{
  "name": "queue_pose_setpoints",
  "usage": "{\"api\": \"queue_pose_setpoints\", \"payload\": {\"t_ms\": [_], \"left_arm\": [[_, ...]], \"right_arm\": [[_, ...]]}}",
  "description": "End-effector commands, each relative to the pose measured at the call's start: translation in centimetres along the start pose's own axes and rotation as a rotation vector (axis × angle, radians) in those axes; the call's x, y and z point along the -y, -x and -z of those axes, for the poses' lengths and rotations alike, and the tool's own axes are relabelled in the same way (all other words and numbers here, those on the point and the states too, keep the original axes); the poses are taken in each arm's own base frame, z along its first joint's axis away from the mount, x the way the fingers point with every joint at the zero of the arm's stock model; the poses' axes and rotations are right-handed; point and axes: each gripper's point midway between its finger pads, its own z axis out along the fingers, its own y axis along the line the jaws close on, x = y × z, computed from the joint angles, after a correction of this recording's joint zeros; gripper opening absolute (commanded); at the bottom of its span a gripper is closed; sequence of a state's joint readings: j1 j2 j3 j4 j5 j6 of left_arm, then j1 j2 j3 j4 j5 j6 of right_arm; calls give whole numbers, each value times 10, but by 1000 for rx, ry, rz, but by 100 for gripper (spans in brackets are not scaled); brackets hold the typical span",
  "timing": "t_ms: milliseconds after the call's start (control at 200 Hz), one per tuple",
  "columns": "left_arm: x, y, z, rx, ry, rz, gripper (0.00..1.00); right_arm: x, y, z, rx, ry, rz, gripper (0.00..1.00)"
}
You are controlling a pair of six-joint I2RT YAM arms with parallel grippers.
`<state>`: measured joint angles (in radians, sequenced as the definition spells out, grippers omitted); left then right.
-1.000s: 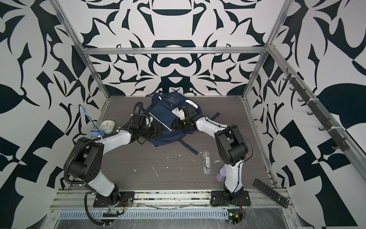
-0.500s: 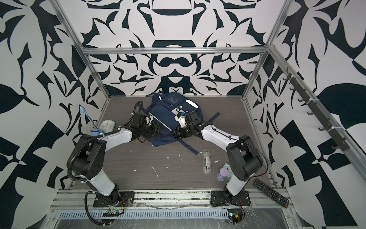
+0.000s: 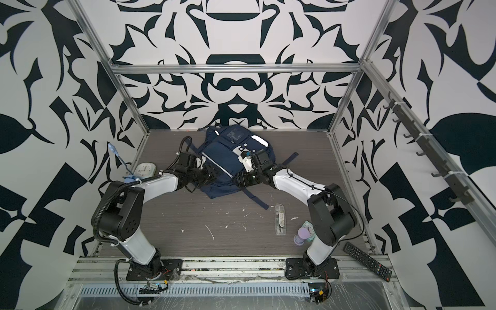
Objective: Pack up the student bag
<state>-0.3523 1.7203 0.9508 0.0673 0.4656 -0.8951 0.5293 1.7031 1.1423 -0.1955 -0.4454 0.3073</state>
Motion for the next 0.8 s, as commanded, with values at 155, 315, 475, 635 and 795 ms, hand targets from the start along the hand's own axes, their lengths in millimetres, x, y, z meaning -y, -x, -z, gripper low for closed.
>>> {"api": "queue_pose_setpoints", "payload": {"t_ms": [155, 315, 475, 635, 795], "left_arm": [[17, 14, -4, 6, -50, 2, 23], [30, 15, 9, 18, -67, -16, 10], [39, 14, 20, 26, -78, -33, 5], [48, 14, 25, 22, -98, -38, 3], [54, 16, 29, 24, -105, -50, 3]], "right_arm": [[9, 45, 4, 110, -1, -16, 69], [16, 51, 4, 120, 1, -25, 70], [17, 58, -1, 127, 35, -29, 70], [17, 60, -15, 107, 78, -52, 70], [18, 64, -21, 113, 90, -56, 69]]}}
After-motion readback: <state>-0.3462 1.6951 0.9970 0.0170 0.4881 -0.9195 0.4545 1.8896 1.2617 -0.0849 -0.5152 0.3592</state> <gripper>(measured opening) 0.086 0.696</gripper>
